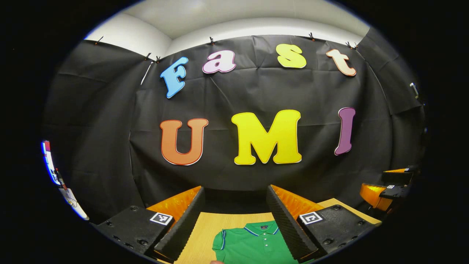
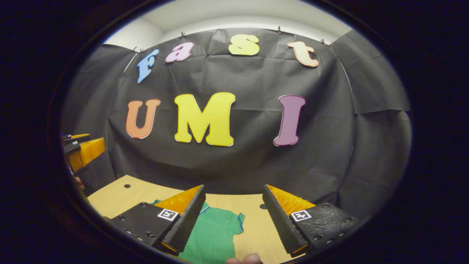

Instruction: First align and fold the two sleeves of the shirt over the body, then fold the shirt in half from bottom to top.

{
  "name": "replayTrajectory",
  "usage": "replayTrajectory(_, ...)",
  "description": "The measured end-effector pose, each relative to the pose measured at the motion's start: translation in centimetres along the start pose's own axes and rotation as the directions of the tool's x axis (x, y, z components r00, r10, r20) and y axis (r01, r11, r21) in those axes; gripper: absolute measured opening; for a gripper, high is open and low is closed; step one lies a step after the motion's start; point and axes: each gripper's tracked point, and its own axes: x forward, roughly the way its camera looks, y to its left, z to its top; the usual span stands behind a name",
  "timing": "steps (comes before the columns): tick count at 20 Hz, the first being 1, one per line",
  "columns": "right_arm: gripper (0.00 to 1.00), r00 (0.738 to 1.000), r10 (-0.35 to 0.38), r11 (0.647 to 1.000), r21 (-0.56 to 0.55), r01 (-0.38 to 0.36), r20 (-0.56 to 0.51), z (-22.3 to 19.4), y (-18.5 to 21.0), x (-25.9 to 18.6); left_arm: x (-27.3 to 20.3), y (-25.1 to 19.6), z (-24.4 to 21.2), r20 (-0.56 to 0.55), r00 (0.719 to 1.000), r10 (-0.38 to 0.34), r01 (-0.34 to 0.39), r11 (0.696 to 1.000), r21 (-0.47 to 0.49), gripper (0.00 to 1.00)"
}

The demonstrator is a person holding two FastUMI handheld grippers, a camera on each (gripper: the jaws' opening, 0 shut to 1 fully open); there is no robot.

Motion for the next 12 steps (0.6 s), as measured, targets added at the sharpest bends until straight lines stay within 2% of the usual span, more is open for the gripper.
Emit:
replayTrajectory(6,0.96,0.991,0.034,0.998,-0.043,-0.039,-0.129,-5.5,-0.4,2.4,0.4,-0.7,-1.7,-0.037,0.999,0.000,0.000,1.000,0.007,1.00)
replayTrajectory(12,0.95,0.963,0.050,0.998,-0.028,-0.060,-0.266,-10.6,-0.8,6.2,0.7,-0.9,-2.0,-0.047,0.999,0.014,-0.013,1.000,0.014,1.00)
